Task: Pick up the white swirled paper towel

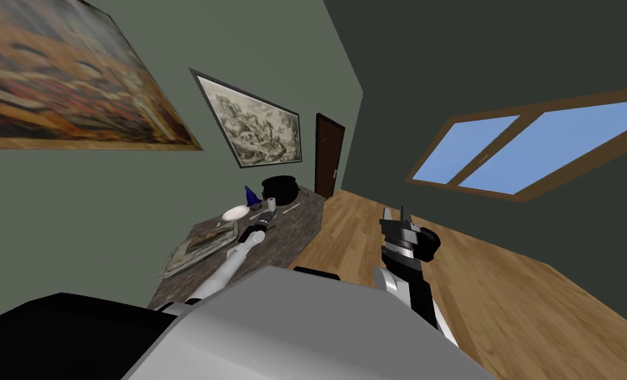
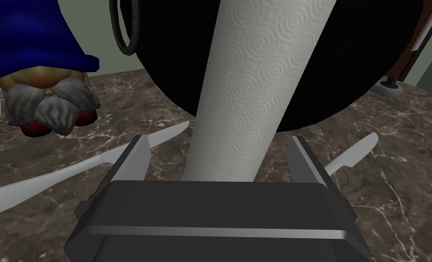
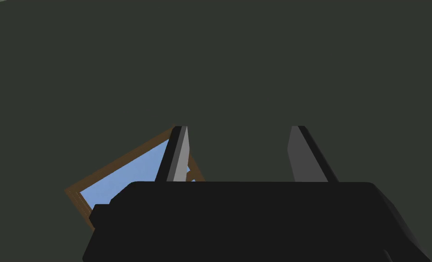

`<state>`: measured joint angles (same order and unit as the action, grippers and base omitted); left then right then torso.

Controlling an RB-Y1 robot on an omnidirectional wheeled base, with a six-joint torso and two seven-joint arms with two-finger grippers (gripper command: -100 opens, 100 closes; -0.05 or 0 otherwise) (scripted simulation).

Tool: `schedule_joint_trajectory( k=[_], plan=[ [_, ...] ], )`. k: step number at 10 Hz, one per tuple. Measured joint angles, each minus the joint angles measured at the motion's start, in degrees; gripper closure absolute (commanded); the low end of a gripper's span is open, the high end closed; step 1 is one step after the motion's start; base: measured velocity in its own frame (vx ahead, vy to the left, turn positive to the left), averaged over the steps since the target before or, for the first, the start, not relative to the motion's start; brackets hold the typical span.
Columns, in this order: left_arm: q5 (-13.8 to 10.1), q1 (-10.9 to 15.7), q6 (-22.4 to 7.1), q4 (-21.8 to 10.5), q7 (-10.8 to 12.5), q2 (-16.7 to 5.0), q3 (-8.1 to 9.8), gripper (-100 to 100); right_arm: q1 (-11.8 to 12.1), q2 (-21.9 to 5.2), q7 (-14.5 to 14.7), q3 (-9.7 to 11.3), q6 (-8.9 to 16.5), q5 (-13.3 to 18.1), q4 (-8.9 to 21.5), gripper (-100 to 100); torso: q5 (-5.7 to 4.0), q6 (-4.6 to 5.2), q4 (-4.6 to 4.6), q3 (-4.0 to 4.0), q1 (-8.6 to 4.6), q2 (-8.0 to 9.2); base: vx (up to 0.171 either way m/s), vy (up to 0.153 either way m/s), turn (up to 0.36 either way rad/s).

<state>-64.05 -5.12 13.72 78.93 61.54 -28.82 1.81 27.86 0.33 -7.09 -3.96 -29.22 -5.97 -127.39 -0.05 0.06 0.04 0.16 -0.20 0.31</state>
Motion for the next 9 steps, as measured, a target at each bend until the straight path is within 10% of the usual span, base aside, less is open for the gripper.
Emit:
schedule_joint_trajectory(
  k=[4, 5, 9],
  plan=[
    [-0.8, 3.4, 0.3, -5.8, 0.0, -0.2, 3.95, -100, 0.0, 0.0, 0.0, 0.0, 0.0, 0.0, 0.0, 0, 0.02, -0.04, 0.0, 0.02, 0.08, 0.03, -0.087, -0.011, -0.146],
    [-0.9, 3.5, 0.2, -5.9, -0.1, -0.1, 4.12, 100, 0.0, 0.0, 0.0, 0.0, 0.0, 0.0, 0.0, 0, 0.02, -0.09, -0.01, -0.05, 0.13, -0.11, -0.009, -0.002, 0.006],
    [-0.8, 3.4, 0.2, -5.9, -0.2, -0.1, 4.04, 100, 0.0, 0.0, 0.0, 0.0, 0.0, 0.0, 0.0, 0, 0.08, -0.05, -0.06, -0.24, 0.32, -0.46, -0.003, -0.002, 0.002]
  ],
)
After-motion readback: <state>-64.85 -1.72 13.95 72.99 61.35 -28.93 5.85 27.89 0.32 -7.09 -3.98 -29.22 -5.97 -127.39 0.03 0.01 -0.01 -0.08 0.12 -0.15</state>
